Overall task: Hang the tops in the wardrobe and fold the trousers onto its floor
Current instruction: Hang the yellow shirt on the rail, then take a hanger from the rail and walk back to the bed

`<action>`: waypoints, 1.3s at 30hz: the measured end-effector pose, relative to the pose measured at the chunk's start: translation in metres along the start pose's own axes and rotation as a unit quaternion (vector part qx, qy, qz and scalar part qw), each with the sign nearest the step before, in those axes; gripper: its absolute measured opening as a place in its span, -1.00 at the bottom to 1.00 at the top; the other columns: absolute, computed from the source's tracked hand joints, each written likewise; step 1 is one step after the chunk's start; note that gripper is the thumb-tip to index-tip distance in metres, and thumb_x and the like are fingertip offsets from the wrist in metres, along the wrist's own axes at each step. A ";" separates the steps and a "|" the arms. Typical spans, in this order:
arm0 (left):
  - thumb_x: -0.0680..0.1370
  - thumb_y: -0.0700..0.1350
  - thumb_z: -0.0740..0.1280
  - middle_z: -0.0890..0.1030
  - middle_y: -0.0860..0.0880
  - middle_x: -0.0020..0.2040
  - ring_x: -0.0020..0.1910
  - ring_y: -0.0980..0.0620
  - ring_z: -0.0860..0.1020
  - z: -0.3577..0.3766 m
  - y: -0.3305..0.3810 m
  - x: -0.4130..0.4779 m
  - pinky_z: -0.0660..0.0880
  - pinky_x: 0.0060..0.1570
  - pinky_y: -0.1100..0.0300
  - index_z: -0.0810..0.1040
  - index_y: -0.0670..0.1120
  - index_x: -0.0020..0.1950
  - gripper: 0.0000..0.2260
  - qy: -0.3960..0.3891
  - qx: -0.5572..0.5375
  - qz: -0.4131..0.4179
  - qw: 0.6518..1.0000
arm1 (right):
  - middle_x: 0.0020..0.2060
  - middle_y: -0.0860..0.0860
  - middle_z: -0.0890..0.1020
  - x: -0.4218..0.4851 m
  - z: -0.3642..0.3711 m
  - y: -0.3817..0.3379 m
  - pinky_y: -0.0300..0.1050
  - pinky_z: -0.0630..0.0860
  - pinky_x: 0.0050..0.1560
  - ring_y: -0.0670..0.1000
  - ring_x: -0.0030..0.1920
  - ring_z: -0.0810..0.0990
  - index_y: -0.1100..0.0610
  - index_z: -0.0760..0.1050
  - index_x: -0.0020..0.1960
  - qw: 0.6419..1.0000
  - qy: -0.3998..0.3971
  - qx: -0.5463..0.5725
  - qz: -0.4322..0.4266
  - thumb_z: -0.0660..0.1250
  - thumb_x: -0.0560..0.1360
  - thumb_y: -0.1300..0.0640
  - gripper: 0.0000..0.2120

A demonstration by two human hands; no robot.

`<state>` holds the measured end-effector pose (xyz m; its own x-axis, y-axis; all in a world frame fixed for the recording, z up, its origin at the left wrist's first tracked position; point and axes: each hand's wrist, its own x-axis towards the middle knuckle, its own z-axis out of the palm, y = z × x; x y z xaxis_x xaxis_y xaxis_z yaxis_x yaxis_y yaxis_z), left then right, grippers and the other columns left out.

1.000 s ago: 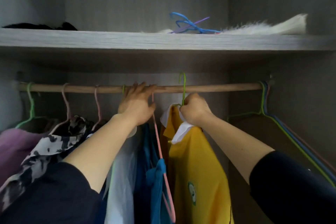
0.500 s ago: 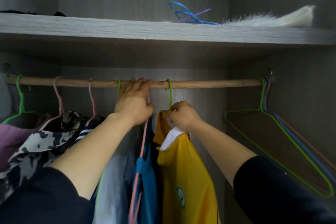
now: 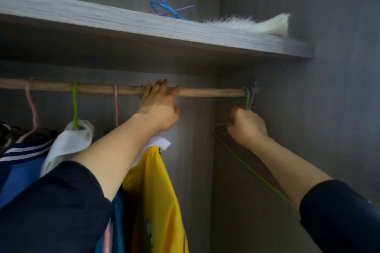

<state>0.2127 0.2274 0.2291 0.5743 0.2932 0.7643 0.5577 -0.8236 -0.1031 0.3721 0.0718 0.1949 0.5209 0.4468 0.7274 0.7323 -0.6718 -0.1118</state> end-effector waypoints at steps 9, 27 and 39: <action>0.47 -0.10 0.26 0.40 -0.23 0.33 0.35 -0.22 0.28 0.020 -0.001 0.002 0.12 0.35 -0.02 0.30 -0.09 0.49 -0.43 0.088 -0.060 0.007 0.994 | 0.17 0.14 0.55 -0.001 0.005 0.031 0.02 0.54 0.00 0.18 0.14 0.60 0.21 0.44 0.28 0.989 -0.023 -0.144 -0.002 0.33 0.51 0.14 -0.64; 0.46 -0.10 0.35 0.29 -0.13 0.44 0.46 -0.14 0.15 0.017 0.004 0.002 0.04 0.43 0.03 0.17 0.00 0.54 -0.33 0.038 -0.070 -0.014 0.997 | -0.12 0.20 0.63 0.015 0.007 -0.010 -0.09 0.43 -0.10 0.25 0.04 0.59 0.13 0.47 -0.28 0.950 -0.012 0.289 0.115 0.29 0.52 -0.02 -0.72; 0.49 0.06 0.33 0.19 -0.21 0.51 0.48 -0.21 0.19 0.001 0.050 -0.042 0.25 0.37 -0.03 0.15 -0.06 0.54 -0.32 -0.031 -0.074 -0.019 0.997 | -0.31 0.23 0.59 -0.091 0.008 0.003 -0.05 0.46 -0.23 0.29 -0.14 0.60 0.12 0.30 -0.43 0.960 -0.067 0.256 0.091 0.25 0.55 0.04 -0.60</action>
<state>0.2170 0.1745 0.1918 0.5931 0.3523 0.7240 0.4885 -0.8722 0.0242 0.3307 0.0337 0.1225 0.6870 0.4445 0.5748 0.7258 -0.3824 -0.5718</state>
